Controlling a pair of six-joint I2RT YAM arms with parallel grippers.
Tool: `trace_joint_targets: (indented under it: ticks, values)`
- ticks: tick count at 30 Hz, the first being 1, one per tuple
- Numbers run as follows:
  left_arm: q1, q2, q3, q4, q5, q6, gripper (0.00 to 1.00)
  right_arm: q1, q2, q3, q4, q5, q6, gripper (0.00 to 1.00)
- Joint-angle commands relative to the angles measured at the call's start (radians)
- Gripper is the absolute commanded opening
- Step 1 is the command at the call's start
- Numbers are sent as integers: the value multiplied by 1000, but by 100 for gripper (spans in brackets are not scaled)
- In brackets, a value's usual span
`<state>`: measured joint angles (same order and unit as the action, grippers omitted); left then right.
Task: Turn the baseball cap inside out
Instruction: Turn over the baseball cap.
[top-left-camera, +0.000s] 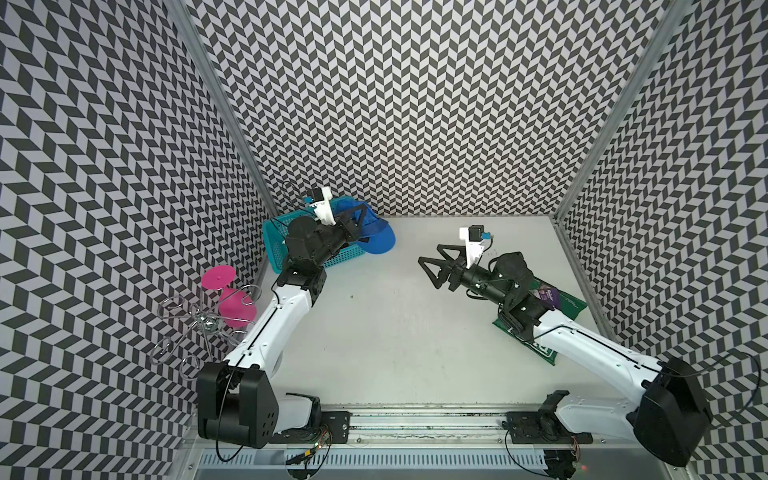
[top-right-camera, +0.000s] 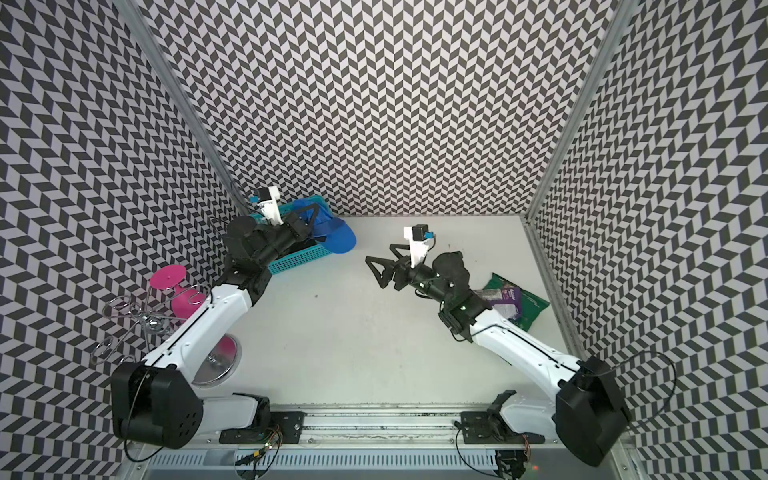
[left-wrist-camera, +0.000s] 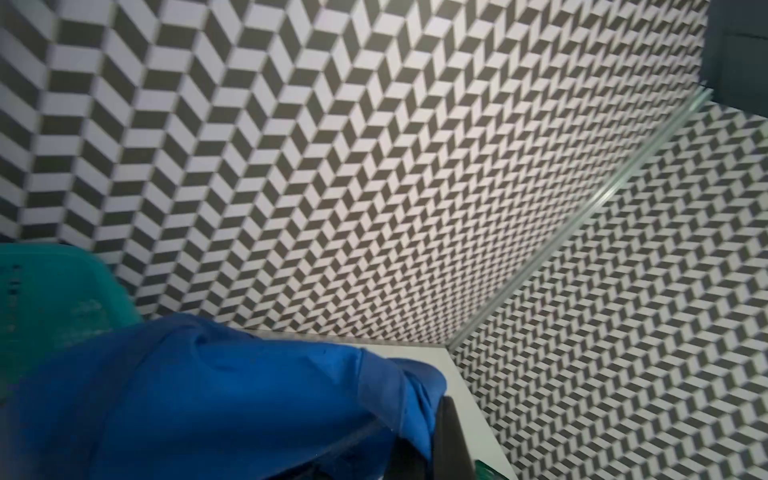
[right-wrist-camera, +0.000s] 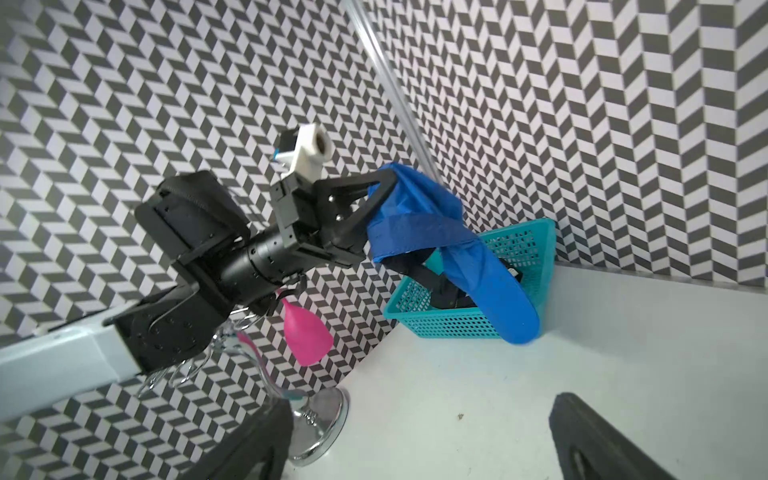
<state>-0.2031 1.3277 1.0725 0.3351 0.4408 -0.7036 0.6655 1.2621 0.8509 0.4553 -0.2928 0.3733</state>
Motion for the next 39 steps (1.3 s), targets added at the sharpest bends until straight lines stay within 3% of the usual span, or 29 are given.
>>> trace_joint_targets:
  ticks: [1,5,8,19,27,30,31,33,34,36,39]
  values:
    - [-73,5,78,58,52,-57,0,14,5,-44,113,108,-237,99]
    - [-163,32,149,29,111,-63,0,13,-6,-53,103,208,-413,100]
    - [-221,39,169,42,156,-72,0,13,-6,-30,21,241,-460,100]
    - [-288,-18,118,1,229,-46,0,12,-14,-44,51,370,-408,100]
    - [-299,-16,155,-68,286,22,0,11,-10,6,-27,313,-519,100]
    - [-302,-18,170,-100,326,56,0,10,-18,12,-46,288,-517,73]
    - [-302,-22,168,-110,335,63,0,10,-24,16,-46,296,-497,62]
    - [-302,-38,147,-133,330,72,1,5,-33,26,-46,341,-448,29]
    - [-302,-51,127,-136,320,72,4,-1,-39,28,-39,372,-406,21]
    - [-302,-80,71,-119,317,58,19,-31,-56,30,-20,373,-314,18]
    - [-299,-127,-9,-101,334,47,54,-107,-83,12,42,281,-175,8]
